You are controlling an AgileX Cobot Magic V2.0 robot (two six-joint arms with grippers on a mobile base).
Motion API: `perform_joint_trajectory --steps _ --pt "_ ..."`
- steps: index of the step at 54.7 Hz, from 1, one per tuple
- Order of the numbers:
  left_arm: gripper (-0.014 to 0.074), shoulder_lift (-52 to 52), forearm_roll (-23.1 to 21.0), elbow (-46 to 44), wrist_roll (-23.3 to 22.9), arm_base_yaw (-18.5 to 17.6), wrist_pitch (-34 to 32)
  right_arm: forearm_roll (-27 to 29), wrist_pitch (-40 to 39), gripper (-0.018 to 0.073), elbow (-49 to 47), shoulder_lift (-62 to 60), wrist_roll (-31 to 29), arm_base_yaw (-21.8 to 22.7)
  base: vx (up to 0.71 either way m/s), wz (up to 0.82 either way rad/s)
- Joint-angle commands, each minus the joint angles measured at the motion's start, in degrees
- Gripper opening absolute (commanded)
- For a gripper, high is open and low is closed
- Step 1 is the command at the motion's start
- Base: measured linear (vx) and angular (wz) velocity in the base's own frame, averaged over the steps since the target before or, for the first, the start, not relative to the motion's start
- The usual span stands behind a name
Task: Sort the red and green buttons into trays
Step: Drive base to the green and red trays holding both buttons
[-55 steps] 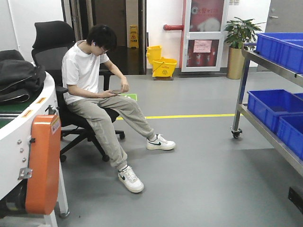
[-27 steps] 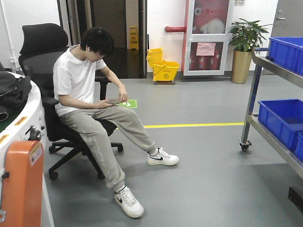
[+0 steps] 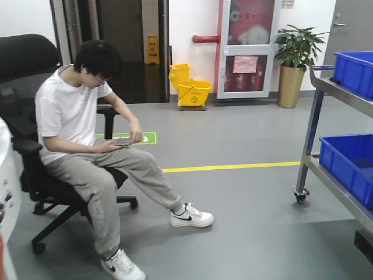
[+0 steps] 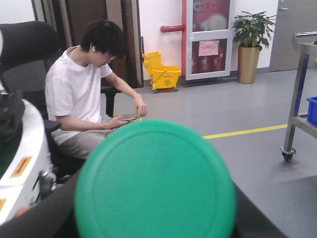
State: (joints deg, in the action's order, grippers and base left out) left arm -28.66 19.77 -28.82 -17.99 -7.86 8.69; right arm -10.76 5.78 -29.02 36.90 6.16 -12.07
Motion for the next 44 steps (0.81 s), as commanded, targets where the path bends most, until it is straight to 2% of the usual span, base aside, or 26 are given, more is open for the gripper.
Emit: perform_joint_trajectory --steps 1,44 --pt "-0.0003 -0.6 -0.2 -2.0 -0.4 -0.4 -5.0 -0.2 -5.0 -0.0009 -1.7 0.2 -0.4 0.2 0.45 -0.16" --pt "-0.0003 -0.6 -0.2 -2.0 -0.4 -0.4 -5.0 -0.2 -5.0 -0.0009 -1.7 0.2 -0.4 0.2 0.45 -0.29"
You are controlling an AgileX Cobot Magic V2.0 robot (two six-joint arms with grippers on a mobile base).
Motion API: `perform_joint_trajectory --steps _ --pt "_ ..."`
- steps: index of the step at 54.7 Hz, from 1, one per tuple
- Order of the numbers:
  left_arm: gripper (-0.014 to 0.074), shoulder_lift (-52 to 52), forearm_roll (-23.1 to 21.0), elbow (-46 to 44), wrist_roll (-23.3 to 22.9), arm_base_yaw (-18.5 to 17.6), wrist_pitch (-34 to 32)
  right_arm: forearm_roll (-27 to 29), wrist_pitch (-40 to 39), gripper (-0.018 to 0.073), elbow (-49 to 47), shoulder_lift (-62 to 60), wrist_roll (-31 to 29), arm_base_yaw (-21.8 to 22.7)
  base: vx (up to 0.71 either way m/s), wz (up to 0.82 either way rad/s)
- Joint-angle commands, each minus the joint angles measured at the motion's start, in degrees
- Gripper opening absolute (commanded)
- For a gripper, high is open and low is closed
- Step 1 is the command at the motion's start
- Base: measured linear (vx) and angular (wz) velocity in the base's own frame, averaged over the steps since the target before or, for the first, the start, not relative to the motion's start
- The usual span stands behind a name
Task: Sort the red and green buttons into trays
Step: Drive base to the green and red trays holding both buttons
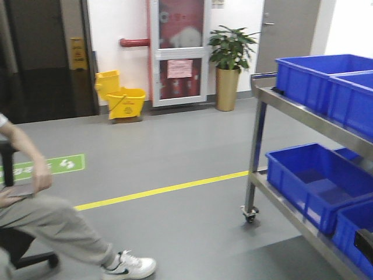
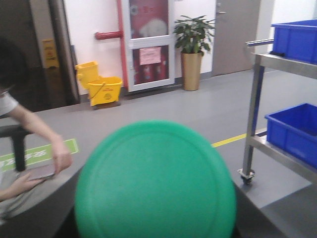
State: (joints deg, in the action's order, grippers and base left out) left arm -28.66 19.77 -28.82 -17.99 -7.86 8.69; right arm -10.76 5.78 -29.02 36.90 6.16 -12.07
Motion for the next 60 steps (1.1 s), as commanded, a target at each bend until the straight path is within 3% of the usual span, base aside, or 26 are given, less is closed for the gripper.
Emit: perform_joint_trajectory --steps 1,26,60 --pt "-0.0003 -0.6 -0.2 -2.0 -0.4 -0.4 -5.0 -0.2 -5.0 -0.0009 -1.7 0.2 -0.4 0.2 0.43 -0.41" --pt "-0.0003 -0.6 -0.2 -2.0 -0.4 -0.4 -5.0 -0.2 -5.0 -0.0009 -1.7 0.2 -0.4 0.2 0.39 -0.52" --pt "-0.0003 -0.6 -0.2 -2.0 -0.4 -0.4 -5.0 -0.2 -5.0 -0.0009 -1.7 0.2 -0.4 0.2 0.29 -0.75"
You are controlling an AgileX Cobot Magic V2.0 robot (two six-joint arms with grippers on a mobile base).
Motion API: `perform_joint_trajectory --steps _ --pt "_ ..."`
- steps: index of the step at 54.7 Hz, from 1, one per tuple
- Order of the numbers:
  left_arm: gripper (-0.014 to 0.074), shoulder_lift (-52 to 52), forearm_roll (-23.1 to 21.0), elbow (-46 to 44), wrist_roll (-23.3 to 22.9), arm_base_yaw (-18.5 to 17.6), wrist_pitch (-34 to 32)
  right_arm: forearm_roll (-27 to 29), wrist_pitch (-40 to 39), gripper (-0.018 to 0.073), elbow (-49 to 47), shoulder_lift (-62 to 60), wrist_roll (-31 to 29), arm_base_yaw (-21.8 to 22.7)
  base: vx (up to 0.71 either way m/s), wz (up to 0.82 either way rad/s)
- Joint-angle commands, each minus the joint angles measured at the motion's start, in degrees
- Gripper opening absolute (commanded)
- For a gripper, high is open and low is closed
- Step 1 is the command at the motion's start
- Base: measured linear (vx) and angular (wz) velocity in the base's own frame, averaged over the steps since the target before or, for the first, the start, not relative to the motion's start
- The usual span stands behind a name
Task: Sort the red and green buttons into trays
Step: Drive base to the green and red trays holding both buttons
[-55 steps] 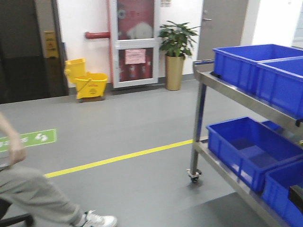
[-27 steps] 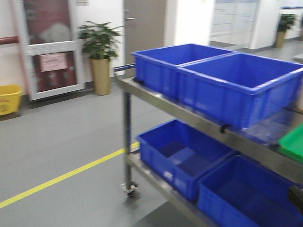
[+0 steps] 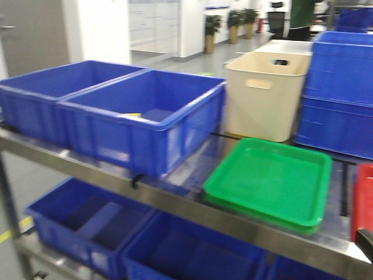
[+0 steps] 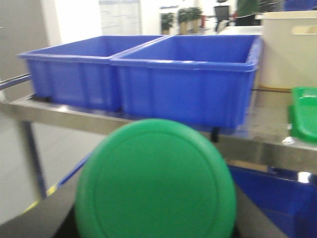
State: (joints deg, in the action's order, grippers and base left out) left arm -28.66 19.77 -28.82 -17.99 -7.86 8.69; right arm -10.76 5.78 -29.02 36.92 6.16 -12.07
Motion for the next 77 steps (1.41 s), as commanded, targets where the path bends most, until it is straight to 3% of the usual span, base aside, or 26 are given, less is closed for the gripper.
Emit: perform_joint_trajectory --steps 1,38,77 --pt "-0.0003 -0.6 -0.2 -2.0 -0.4 -0.4 -5.0 -0.2 -5.0 -0.0009 -1.7 0.2 -0.4 0.2 0.24 -0.67" --pt "-0.0003 -0.6 -0.2 -2.0 -0.4 -0.4 -5.0 -0.2 -5.0 -0.0009 -1.7 0.2 -0.4 0.2 0.21 -0.52" --pt "-0.0003 -0.6 -0.2 -2.0 -0.4 -0.4 -5.0 -0.2 -5.0 -0.0009 -1.7 0.2 -0.4 0.2 0.15 -0.19"
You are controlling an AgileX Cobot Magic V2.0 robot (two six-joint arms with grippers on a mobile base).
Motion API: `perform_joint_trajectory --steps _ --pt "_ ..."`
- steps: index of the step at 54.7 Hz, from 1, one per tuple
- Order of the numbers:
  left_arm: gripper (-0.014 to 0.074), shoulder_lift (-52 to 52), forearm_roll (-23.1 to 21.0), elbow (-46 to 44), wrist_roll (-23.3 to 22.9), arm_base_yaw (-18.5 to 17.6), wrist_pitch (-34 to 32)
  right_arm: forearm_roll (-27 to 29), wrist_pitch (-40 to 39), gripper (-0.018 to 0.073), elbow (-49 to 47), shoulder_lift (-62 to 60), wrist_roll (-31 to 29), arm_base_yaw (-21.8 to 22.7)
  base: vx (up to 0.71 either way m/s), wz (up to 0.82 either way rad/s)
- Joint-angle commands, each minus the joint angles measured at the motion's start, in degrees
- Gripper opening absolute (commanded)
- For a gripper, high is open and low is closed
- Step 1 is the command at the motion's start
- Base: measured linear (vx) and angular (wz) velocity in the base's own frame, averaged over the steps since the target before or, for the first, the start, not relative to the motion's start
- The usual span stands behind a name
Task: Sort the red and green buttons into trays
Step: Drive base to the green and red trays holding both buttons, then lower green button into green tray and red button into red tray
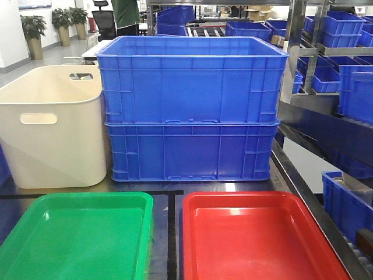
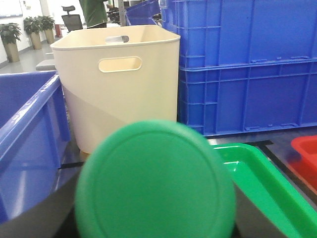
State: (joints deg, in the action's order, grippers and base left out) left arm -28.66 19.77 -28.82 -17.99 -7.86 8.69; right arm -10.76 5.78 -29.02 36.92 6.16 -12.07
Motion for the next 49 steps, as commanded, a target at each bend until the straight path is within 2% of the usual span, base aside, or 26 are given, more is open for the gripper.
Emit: perform_joint_trajectory --steps 1,49 --pt "-0.0003 -0.6 -0.2 -2.0 -0.4 -0.4 -5.0 -0.2 -5.0 -0.0009 -1.7 0.2 -0.4 0.2 0.10 -0.02" --pt "-0.0003 -0.6 -0.2 -2.0 -0.4 -0.4 -5.1 -0.2 -5.4 -0.0009 -1.7 0.2 -0.4 0.2 0.03 -0.01"
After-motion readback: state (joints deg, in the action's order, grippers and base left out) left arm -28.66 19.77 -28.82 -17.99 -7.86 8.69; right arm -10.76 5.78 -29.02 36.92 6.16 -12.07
